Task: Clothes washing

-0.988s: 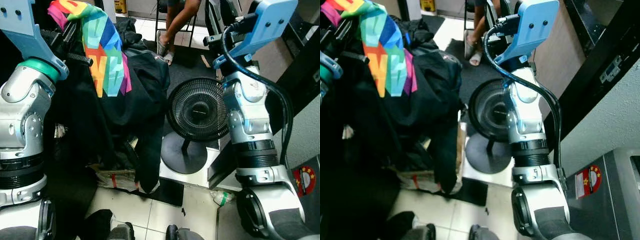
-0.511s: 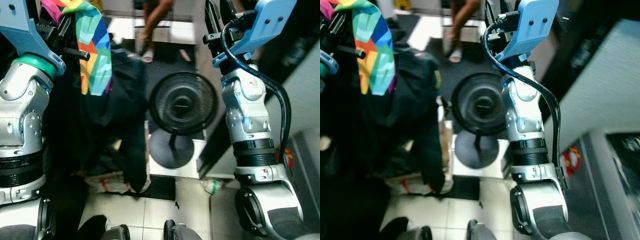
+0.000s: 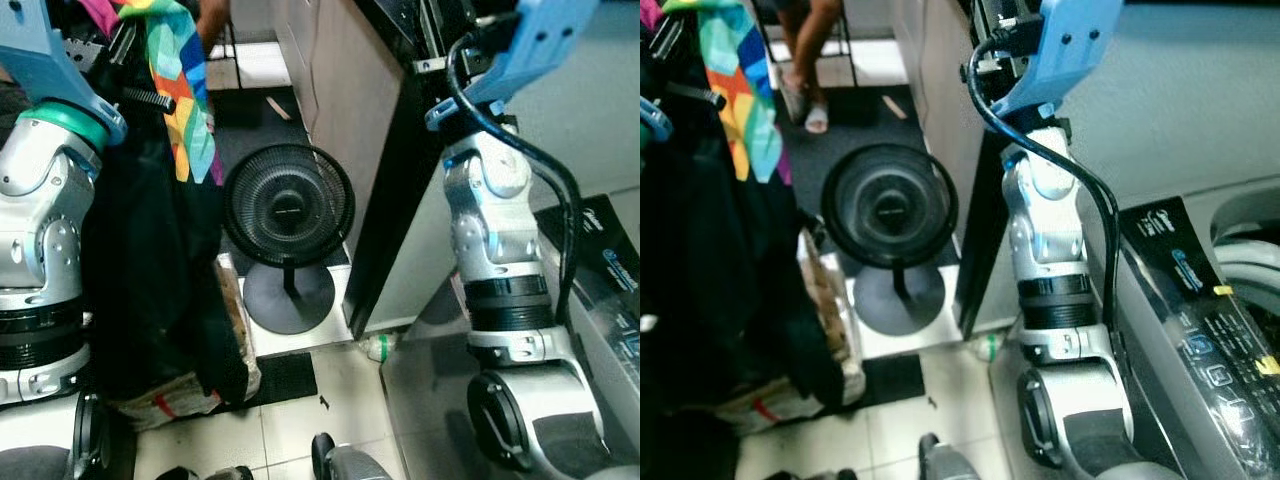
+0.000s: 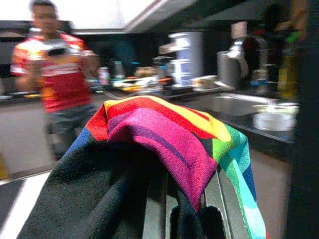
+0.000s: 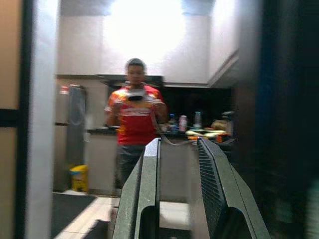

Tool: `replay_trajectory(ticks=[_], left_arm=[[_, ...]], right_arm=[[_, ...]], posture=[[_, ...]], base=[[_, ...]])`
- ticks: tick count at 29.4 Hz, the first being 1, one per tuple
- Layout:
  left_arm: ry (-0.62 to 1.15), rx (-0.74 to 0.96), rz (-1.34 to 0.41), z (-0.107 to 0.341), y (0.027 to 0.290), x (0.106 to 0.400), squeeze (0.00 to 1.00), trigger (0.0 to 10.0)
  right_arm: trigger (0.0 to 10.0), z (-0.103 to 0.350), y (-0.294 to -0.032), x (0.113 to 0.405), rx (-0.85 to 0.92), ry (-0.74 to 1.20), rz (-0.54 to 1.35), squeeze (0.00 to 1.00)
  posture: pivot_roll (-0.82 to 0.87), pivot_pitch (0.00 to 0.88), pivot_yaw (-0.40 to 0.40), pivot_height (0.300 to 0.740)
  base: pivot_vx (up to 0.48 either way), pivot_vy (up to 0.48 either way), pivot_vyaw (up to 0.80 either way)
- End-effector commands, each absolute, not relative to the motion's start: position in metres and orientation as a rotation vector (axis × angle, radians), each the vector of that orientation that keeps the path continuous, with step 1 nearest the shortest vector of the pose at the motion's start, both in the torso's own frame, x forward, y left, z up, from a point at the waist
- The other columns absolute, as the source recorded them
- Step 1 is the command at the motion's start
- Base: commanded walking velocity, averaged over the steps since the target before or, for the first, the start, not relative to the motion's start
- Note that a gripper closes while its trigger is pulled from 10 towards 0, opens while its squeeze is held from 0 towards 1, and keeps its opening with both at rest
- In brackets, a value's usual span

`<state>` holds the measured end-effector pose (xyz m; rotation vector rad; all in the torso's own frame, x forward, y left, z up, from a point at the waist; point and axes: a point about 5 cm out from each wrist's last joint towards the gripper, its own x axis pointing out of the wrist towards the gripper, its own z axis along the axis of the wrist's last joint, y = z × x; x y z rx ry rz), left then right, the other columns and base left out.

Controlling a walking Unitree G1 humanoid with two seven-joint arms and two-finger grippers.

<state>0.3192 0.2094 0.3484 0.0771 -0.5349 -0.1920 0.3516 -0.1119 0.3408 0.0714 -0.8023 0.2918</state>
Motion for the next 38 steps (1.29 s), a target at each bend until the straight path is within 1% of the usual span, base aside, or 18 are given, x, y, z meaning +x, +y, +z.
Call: replay_trajectory(ticks=[1,7,12,15,30,38], left_arm=[[-0.562,0.087,-0.195,0.3529,0.2095,0.3173,0.00,10.0],[-0.565,0.090,-0.198,0.3528,0.2096,0.3173,0.00,10.0],[-0.567,0.092,-0.200,0.3526,0.2093,0.3175,0.00,10.0],[-0.567,0.093,-0.200,0.3524,0.2094,0.3178,0.00,10.0],[-0.566,0.094,-0.200,0.3515,0.2090,0.3172,0.00,10.0],[-0.567,0.095,-0.199,0.3512,0.2087,0.3156,0.00,10.0]], right_arm=[[10.0,0.3428,-0.1138,0.3511,0.086,-0.808,0.286,0.00],[10.0,0.3430,-0.1135,0.3507,0.088,-0.810,0.288,0.00],[10.0,0.3430,-0.1132,0.3506,0.091,-0.810,0.289,0.00],[10.0,0.3429,-0.1129,0.3509,0.093,-0.809,0.290,0.00],[10.0,0.3432,-0.1118,0.3512,0.089,-0.810,0.297,0.00],[10.0,0.3432,-0.1115,0.3500,0.090,-0.813,0.300,0.00]], posture=[[0.12,0.060,0.015,0.740],[0.12,0.056,0.016,0.740],[0.13,0.048,0.016,0.740],[0.13,0.047,0.015,0.740],[0.13,0.038,0.013,0.740],[0.13,0.043,0.013,0.740]], base=[[0.000,0.000,-0.80],[0.000,0.000,-0.80],[0.000,0.000,0.00],[0.000,0.000,-0.80],[0.000,0.000,0.00],[0.000,0.000,-0.80]])
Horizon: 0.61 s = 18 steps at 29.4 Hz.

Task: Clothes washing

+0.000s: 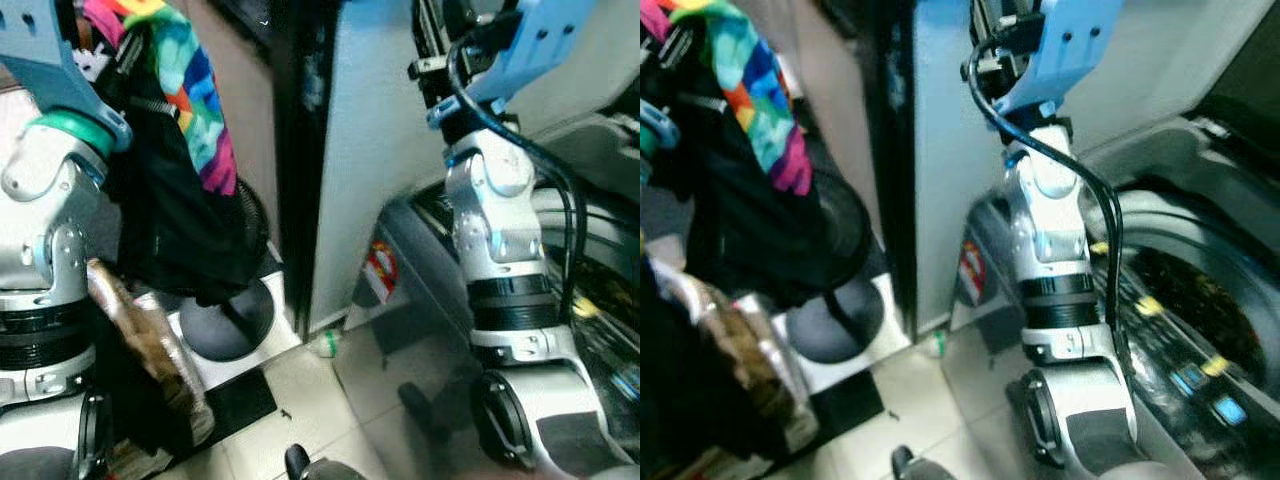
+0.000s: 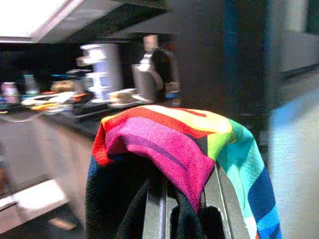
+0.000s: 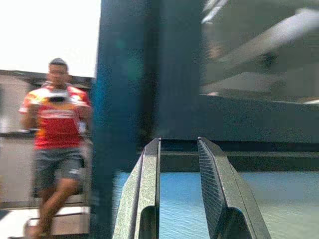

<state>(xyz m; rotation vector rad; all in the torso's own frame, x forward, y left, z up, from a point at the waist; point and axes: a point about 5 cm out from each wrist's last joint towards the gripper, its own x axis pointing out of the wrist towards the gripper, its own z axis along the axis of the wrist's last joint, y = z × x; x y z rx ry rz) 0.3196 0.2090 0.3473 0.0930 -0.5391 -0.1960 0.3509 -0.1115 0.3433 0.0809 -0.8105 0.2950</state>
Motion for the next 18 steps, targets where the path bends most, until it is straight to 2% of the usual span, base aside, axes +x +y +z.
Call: replay_trajectory(ticks=[1,4,18], left_arm=[[-0.567,0.096,-0.200,0.3511,0.2084,0.3153,0.00,10.0],[-0.567,0.097,-0.201,0.3510,0.2074,0.3148,0.00,10.0],[-0.564,0.096,-0.202,0.3520,0.2065,0.3157,0.00,10.0]], right_arm=[[10.0,0.3432,-0.1115,0.3498,0.089,-0.816,0.299,0.00],[10.0,0.3422,-0.1107,0.3499,0.076,-0.810,0.300,0.00],[10.0,0.3424,-0.1110,0.3504,0.101,-0.804,0.300,0.00]], posture=[[0.13,0.043,0.013,0.740],[0.13,0.047,0.012,0.740],[0.13,0.053,0.016,0.740]], base=[[0.000,0.000,-0.80],[0.000,0.000,-0.27],[0.000,0.000,-0.79]])
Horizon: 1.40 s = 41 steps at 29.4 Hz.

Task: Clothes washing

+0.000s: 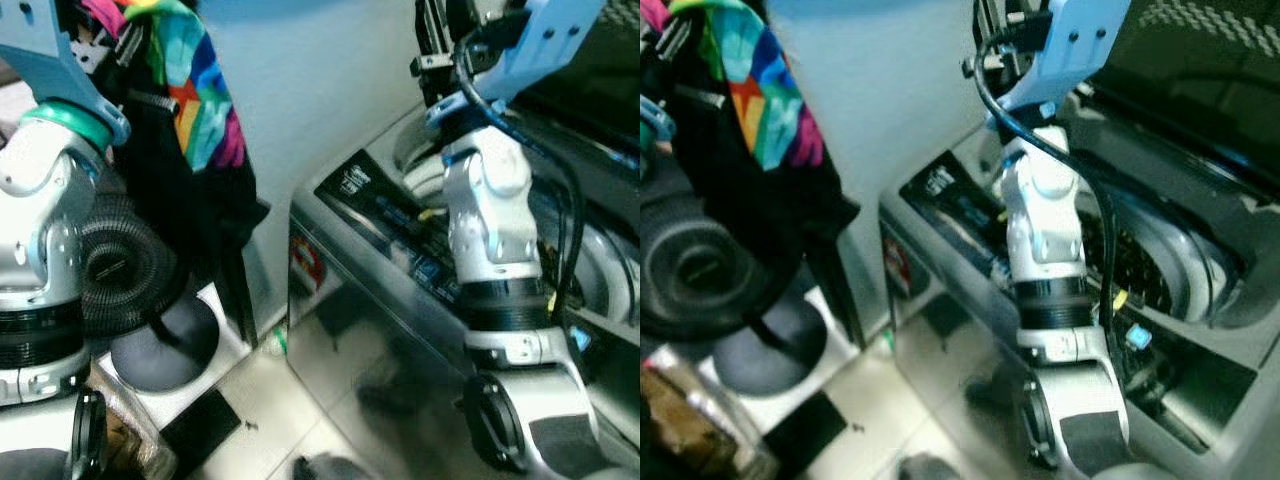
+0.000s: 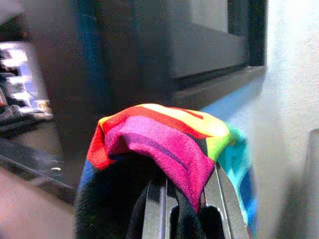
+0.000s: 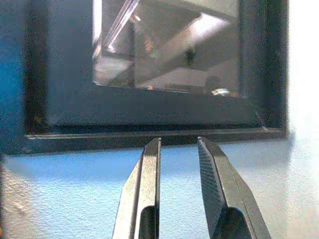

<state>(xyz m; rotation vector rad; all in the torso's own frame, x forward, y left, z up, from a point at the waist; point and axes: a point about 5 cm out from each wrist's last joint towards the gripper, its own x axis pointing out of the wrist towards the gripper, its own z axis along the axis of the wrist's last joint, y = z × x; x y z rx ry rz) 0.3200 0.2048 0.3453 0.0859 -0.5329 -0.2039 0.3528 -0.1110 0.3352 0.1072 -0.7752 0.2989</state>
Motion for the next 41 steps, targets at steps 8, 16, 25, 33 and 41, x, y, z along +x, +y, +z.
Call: replay_trajectory(ticks=[8,16,25,33,41], left_arm=[[-0.561,0.095,-0.199,0.3516,0.2080,0.3165,0.00,10.0],[-0.561,0.091,-0.196,0.3516,0.2097,0.3169,0.00,10.0],[-0.564,0.079,-0.195,0.3528,0.2120,0.3172,0.00,10.0],[-0.569,0.074,-0.196,0.3529,0.2128,0.3168,0.00,10.0],[-0.572,0.062,-0.200,0.3539,0.2130,0.3166,0.00,10.0]], right_arm=[[10.0,0.3436,-0.1111,0.3507,0.103,-0.807,0.299,0.00],[10.0,0.3463,-0.1116,0.3502,0.111,-0.817,0.300,0.00],[10.0,0.3472,-0.1115,0.3506,0.115,-0.819,0.299,0.00],[10.0,0.3472,-0.1123,0.3510,0.125,-0.818,0.295,0.00],[10.0,0.3463,-0.1129,0.3519,0.114,-0.817,0.280,0.00]], posture=[[0.13,0.053,0.016,0.740],[0.13,0.053,0.016,0.740],[0.13,0.053,0.018,0.740],[0.14,0.053,0.018,0.740],[0.14,0.054,0.019,0.740]], base=[[0.000,0.000,-0.79],[0.000,0.000,-0.79],[0.000,0.000,-0.79],[0.000,0.000,-0.79],[0.000,0.142,-0.49]])
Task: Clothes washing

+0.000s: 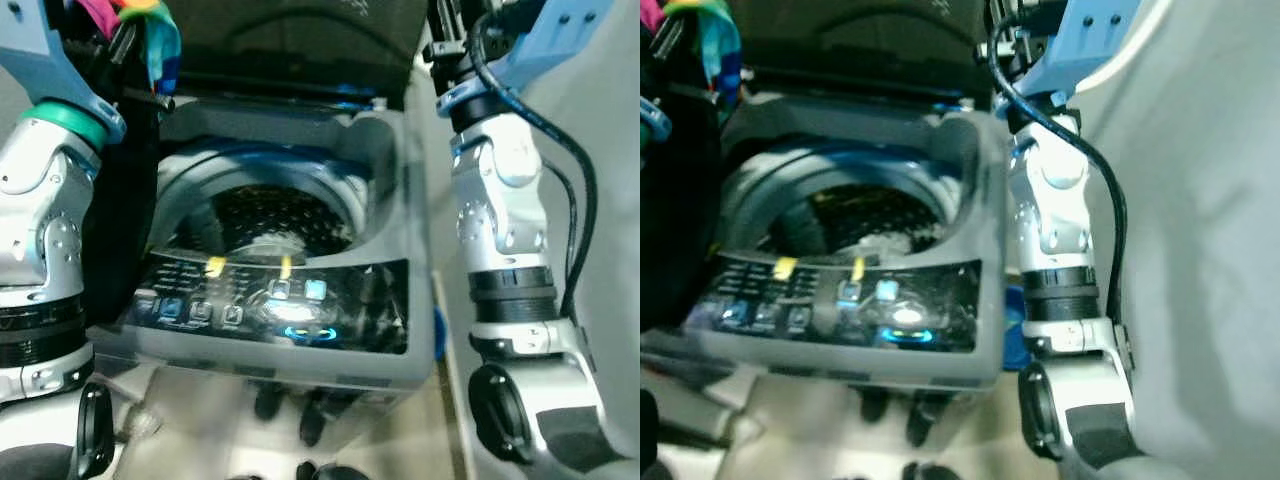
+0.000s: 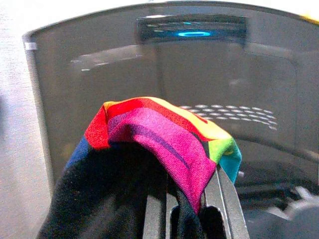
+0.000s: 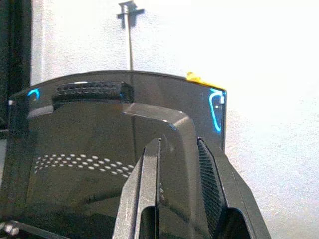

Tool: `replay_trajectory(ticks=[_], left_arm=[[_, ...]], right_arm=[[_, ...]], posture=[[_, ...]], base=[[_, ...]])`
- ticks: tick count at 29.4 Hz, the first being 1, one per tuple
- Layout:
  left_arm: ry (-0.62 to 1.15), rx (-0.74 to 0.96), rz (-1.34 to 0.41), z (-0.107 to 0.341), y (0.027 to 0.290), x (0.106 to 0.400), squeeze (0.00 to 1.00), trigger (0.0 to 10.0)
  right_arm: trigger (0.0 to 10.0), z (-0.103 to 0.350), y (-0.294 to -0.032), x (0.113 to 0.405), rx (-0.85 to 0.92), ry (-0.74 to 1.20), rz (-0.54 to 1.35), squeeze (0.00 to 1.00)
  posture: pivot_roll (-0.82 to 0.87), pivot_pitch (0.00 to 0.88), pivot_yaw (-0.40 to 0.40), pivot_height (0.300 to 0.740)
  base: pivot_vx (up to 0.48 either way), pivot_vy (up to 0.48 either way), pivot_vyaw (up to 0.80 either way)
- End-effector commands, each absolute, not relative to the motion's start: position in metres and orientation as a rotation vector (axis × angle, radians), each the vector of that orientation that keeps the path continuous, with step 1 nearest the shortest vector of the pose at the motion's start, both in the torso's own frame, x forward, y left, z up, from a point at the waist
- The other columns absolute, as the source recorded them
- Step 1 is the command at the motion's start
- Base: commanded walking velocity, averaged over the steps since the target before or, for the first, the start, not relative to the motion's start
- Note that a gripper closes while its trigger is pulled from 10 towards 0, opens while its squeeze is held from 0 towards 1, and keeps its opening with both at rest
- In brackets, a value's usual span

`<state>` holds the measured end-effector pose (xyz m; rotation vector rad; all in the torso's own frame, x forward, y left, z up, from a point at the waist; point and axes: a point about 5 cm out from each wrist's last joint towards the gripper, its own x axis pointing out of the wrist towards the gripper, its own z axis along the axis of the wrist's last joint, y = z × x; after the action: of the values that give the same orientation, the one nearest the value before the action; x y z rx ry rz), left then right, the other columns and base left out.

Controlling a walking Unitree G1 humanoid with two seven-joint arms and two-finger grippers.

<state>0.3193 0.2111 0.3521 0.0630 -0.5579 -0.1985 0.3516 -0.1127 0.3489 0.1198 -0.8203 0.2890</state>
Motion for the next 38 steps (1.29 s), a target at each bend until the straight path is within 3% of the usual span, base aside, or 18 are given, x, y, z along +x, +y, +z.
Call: replay_trajectory(ticks=[1,9,17,25,38], left_arm=[[-0.572,0.061,-0.201,0.3541,0.2130,0.3166,0.00,10.0],[-0.577,0.066,-0.201,0.3544,0.2131,0.3164,0.00,10.0],[-0.573,0.078,-0.203,0.3529,0.2117,0.3164,0.00,10.0],[-0.576,0.057,-0.207,0.3534,0.2117,0.3168,0.00,10.0],[-0.581,0.109,-0.283,0.3527,0.2040,0.3120,0.00,10.0]], right_arm=[[10.0,0.3460,-0.1126,0.3520,0.112,-0.816,0.280,0.00],[10.0,0.3452,-0.1117,0.3521,0.114,-0.817,0.287,0.00],[10.0,0.3458,-0.1110,0.3518,0.112,-0.821,0.293,0.00],[10.0,0.3462,-0.1100,0.3513,0.111,-0.825,0.298,0.00],[10.0,0.3478,-0.1084,0.3494,0.098,-0.836,0.303,0.00]], posture=[[0.14,0.054,0.019,0.740],[0.13,0.052,0.018,0.740],[0.13,0.048,0.016,0.740],[0.13,0.042,0.016,0.740],[0.13,0.040,0.016,0.740]], base=[[0.000,0.480,0.00],[0.000,0.414,0.00],[0.000,0.075,0.00],[0.000,0.480,0.00],[0.000,0.000,0.00]])
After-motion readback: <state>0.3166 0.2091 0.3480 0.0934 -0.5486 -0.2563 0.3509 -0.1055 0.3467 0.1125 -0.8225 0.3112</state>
